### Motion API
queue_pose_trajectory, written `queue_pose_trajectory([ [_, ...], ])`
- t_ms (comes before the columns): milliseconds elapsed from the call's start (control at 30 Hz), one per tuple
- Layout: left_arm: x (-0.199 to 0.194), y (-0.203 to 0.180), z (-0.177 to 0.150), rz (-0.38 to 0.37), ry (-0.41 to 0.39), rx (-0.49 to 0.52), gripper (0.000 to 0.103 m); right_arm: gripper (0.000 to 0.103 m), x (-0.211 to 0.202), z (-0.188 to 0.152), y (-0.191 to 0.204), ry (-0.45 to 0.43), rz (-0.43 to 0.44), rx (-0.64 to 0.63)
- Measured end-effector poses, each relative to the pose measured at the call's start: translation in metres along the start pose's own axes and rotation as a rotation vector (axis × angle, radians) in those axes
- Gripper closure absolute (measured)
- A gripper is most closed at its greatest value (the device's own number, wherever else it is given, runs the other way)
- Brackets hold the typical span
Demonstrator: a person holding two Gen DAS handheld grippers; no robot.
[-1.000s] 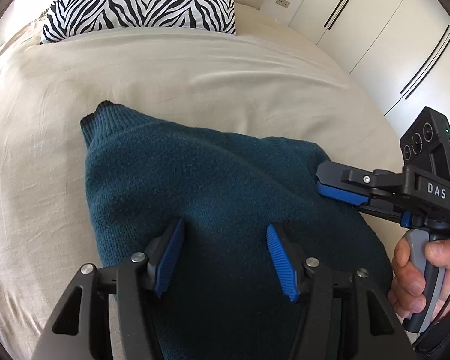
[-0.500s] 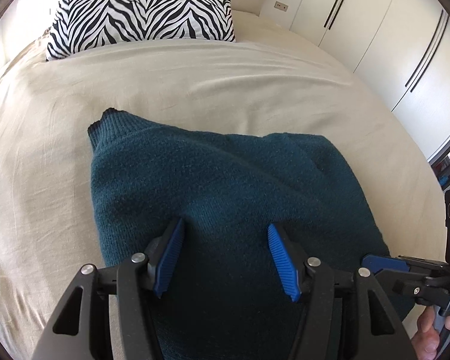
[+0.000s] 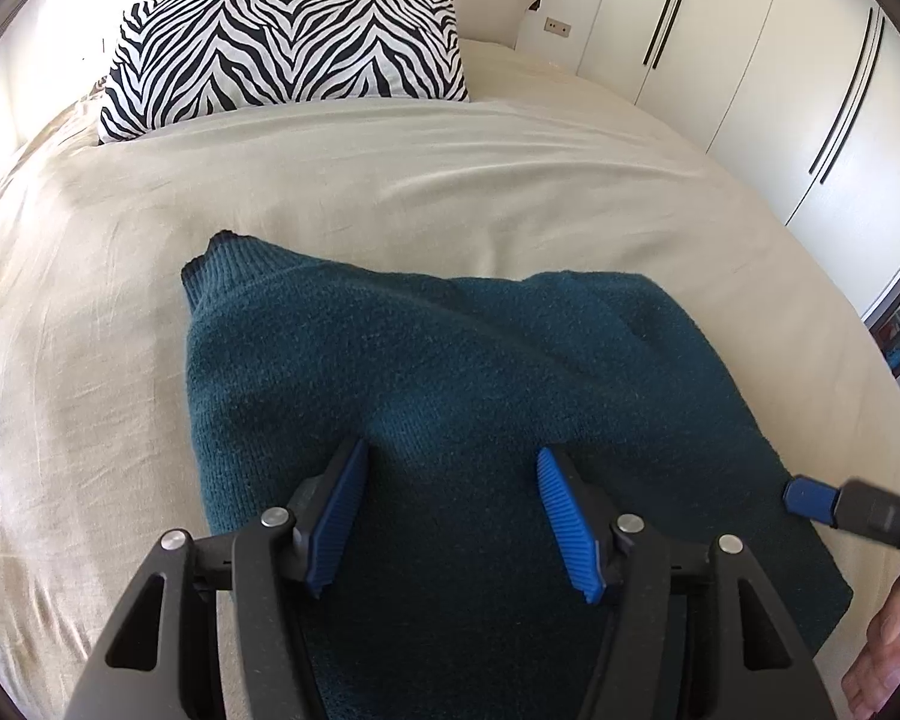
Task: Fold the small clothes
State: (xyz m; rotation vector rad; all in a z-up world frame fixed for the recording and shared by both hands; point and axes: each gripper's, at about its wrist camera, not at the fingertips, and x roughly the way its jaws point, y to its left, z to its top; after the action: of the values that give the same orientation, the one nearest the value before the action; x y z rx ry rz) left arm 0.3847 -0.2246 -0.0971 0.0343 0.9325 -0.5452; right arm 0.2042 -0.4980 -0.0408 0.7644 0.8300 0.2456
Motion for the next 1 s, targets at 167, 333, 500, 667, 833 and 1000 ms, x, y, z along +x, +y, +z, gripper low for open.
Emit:
queue_pose_trajectory([
  [167,-0.044,0.018,-0.007,-0.066,-0.056,-0.105,0.037,0.042,-0.018,0.012,-0.010,-0.027,-0.081,0.031],
  [333,-0.075,0.052,-0.027,-0.052,-0.080,-0.240,0.021,0.035,-0.008,0.018,-0.023,0.067,-0.122,0.032],
  [500,-0.056,0.080,-0.049,-0.174,0.038,-0.420,0.021,0.035,0.019,0.023,-0.034,0.160,-0.093,0.060],
  [667,-0.033,0.071,-0.056,-0.260,0.117,-0.465,0.023,0.051,0.044,0.031,-0.029,0.238,-0.123,0.043],
  [833,-0.017,0.054,-0.047,-0.247,0.171,-0.419,0.047,0.070,0.060,0.034,-0.024,0.287,-0.198,0.023],
  [1000,-0.035,0.046,-0.048,-0.181,0.154,-0.342,0.062,0.082,0.055,0.022,0.019,0.249,-0.317,-0.149],
])
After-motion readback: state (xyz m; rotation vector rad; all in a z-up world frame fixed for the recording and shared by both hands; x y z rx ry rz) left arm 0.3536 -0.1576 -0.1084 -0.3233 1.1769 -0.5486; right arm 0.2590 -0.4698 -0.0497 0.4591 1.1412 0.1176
